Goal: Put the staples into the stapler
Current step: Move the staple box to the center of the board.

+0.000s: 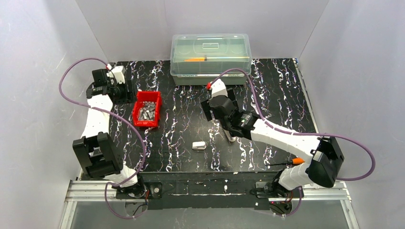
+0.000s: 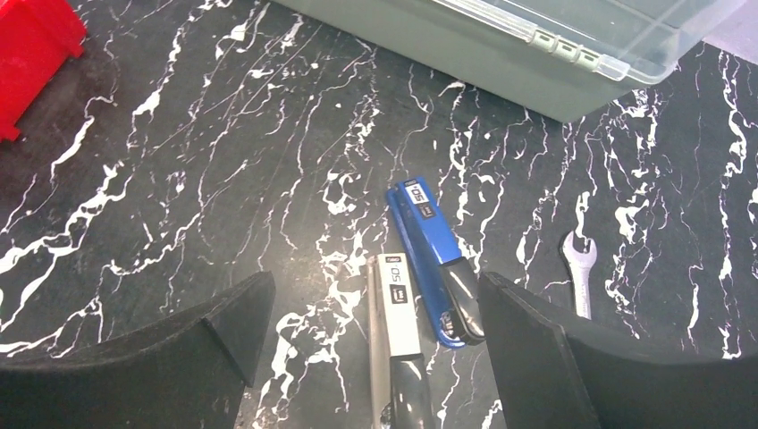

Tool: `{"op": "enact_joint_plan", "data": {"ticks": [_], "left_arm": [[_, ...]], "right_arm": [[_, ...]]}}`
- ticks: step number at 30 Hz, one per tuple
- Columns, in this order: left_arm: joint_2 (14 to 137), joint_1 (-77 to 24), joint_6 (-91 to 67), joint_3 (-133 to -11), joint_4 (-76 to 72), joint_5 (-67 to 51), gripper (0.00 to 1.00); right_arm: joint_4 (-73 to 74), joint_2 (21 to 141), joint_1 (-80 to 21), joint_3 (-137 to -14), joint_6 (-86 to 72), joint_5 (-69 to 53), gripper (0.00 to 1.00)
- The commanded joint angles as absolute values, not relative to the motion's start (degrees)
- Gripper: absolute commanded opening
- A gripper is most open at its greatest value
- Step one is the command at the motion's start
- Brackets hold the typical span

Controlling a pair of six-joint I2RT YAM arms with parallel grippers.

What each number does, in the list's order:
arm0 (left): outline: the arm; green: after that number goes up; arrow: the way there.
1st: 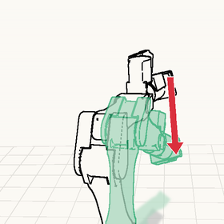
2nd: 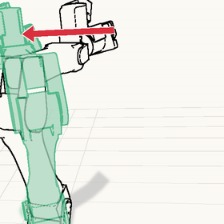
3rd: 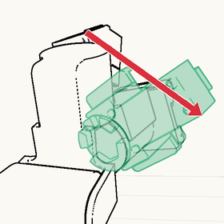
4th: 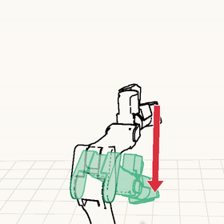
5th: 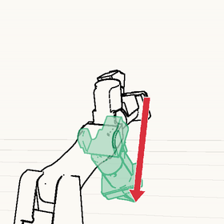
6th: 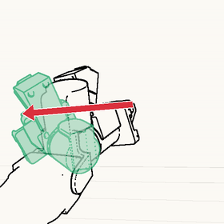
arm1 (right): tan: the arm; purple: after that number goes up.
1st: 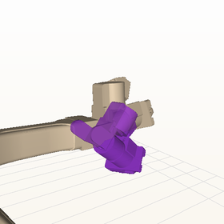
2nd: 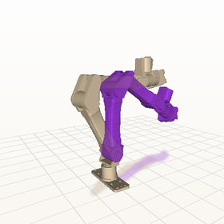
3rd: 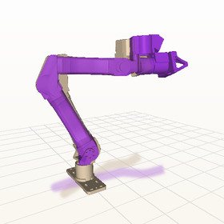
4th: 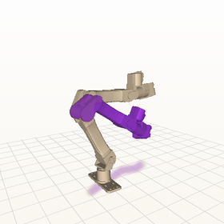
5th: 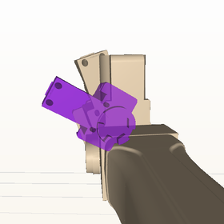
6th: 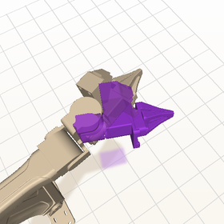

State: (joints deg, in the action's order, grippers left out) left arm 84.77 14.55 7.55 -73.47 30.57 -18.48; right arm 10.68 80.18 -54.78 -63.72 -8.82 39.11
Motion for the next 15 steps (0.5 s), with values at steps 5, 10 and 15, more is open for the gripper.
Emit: {"op": "enact_joint_plan", "data": {"ticks": [5,10,15], "left_arm": [[88.77,14.99,9.73,-72.12,28.88,-16.51,0.61],[93.59,14.97,8.94,-71.89,26.33,-17.49,0.59],[96.74,14.95,7.06,-73.06,25.95,-20.10,0.54]], "right_arm": [[12.69,80.71,-58.45,-67.41,-10.58,44.92,0.91],[13.63,80.10,-59.21,-67.48,-11.48,46.48,0.89],[14.15,79.25,-59.33,-66.27,-12.53,47.40,0.88]]}}
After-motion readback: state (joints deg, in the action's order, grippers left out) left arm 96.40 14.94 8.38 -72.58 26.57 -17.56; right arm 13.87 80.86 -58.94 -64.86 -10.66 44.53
